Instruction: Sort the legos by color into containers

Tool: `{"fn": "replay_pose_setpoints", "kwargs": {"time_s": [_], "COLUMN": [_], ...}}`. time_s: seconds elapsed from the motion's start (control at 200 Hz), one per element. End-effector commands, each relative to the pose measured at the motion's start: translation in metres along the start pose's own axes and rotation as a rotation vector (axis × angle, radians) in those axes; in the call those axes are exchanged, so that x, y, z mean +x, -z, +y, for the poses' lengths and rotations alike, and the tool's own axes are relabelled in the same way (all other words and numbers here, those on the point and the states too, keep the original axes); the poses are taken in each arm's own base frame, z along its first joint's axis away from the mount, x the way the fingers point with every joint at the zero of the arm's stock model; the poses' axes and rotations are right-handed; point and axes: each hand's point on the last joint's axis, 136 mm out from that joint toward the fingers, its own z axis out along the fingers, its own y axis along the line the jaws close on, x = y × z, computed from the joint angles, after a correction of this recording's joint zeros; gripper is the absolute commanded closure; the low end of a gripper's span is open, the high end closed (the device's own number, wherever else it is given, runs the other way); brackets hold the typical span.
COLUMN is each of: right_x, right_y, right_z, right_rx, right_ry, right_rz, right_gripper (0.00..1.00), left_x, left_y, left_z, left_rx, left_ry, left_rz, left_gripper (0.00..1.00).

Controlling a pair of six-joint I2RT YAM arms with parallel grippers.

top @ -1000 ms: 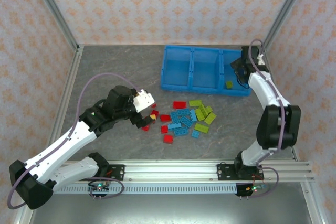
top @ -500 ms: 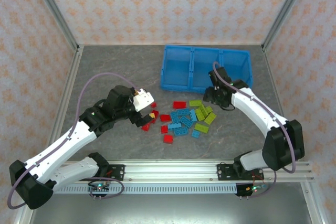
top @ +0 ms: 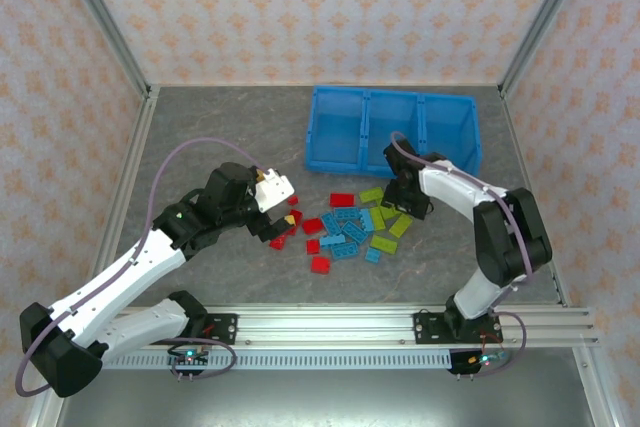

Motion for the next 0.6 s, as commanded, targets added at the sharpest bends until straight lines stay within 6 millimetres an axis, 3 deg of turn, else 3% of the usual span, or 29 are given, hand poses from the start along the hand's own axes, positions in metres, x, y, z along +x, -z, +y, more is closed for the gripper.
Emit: {"fn": "replay_pose_setpoints", "kwargs": {"time_s": [0.0, 0.175, 0.295, 0.425, 0.596], "right_x": [-0.008, 0.003, 0.002, -0.007, -0.024], "right_y": [-0.012, -0.031, -0.031, -0.017, 0.015], "right_z": [0.001, 0.003, -0.003, -0.013, -0.024], "right_rx": [0.026, 0.015, 0.037, 0.066, 0.044], "right_ry": [-0.030, -0.070, -0.081, -0.103, -0.174], "right_rz": [-0.016, 0.032, 0.018, -0.055, -0.182], "right_gripper": [0.36, 0.39, 0.50, 0.61, 0.63], "left_x": [0.003, 0.004, 0.003, 0.004, 0.004], "left_y": [0.000, 0.001, 0.001, 0.001, 0.001], "left_z": [0.005, 0.006, 0.006, 0.007, 0.007], "left_rx": [-0.028, -0.036, -0.036, -0.039, -0.042], "left_ry": [-0.013, -0.013, -0.012, -0.011, -0.011], "left_rz": [0.011, 0.015, 0.013, 0.015, 0.016], "left_gripper": [0.00, 0.00, 0.00, 0.00, 0.00]}}
